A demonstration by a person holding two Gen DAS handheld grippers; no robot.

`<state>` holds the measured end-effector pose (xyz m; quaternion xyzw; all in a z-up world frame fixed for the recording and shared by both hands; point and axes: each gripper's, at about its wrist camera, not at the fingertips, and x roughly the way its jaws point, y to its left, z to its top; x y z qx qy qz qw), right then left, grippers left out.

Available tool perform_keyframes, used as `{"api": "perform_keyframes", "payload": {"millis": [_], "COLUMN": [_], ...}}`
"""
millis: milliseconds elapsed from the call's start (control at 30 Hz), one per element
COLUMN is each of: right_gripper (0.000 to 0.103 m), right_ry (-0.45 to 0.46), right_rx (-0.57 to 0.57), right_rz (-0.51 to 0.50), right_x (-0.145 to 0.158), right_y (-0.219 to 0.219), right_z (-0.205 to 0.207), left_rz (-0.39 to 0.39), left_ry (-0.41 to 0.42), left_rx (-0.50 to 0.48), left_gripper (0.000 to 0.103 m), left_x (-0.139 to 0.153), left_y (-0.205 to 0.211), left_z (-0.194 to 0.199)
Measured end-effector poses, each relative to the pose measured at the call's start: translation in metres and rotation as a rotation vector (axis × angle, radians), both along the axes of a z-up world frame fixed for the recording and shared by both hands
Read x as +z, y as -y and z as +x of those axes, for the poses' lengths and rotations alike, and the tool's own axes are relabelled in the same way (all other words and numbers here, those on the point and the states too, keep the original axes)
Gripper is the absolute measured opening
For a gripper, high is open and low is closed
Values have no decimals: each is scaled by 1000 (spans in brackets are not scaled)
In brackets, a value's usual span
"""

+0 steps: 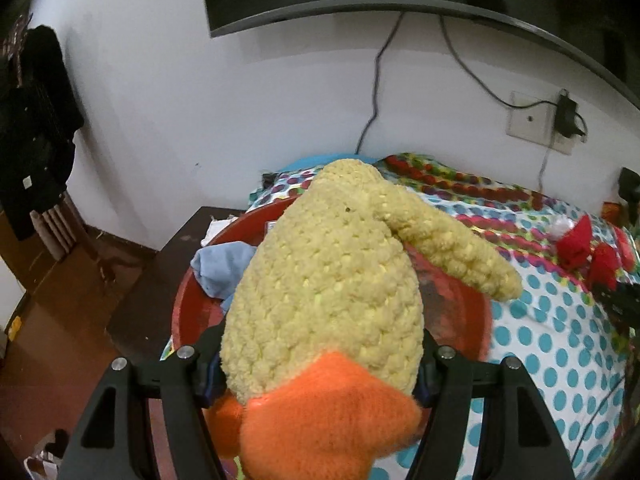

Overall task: Organize objects
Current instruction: 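Carry the yellow duck toward the red tray with the left tool, then lower the yellow duck into the red tray and open the left tool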

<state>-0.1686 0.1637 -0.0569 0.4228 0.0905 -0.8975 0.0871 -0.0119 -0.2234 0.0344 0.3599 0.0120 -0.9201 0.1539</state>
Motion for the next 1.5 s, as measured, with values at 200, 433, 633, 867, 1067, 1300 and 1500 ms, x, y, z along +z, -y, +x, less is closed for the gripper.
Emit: {"api": "perform_keyframes", "payload": {"millis": [200, 433, 633, 867, 1067, 1300, 1500], "right_gripper": [38, 38, 38, 38, 38, 41, 41], "right_ry": [0, 0, 1, 1, 1, 2, 2], "right_rx": [0, 0, 0, 0, 0, -3, -3], "right_rz": [0, 0, -1, 1, 2, 0, -1], "right_x": [0, 0, 0, 1, 1, 0, 0], "right_y": [0, 0, 0, 0, 0, -2, -1], "right_z": [0, 0, 0, 0, 0, -1, -1], "left_rz": [-21, -16, 15, 27, -6, 49, 64], "left_ry": [9, 23, 47, 84, 104, 123, 106], "left_rx": [45, 58, 99, 112, 91, 43, 4], "left_gripper": [70, 71, 72, 74, 76, 79, 84], "left_x": [-2, -15, -28, -39, -46, -51, -44], "left_y": [20, 21, 29, 35, 28, 25, 19], "left_z": [-10, -37, -52, -55, -55, -55, -54]}}
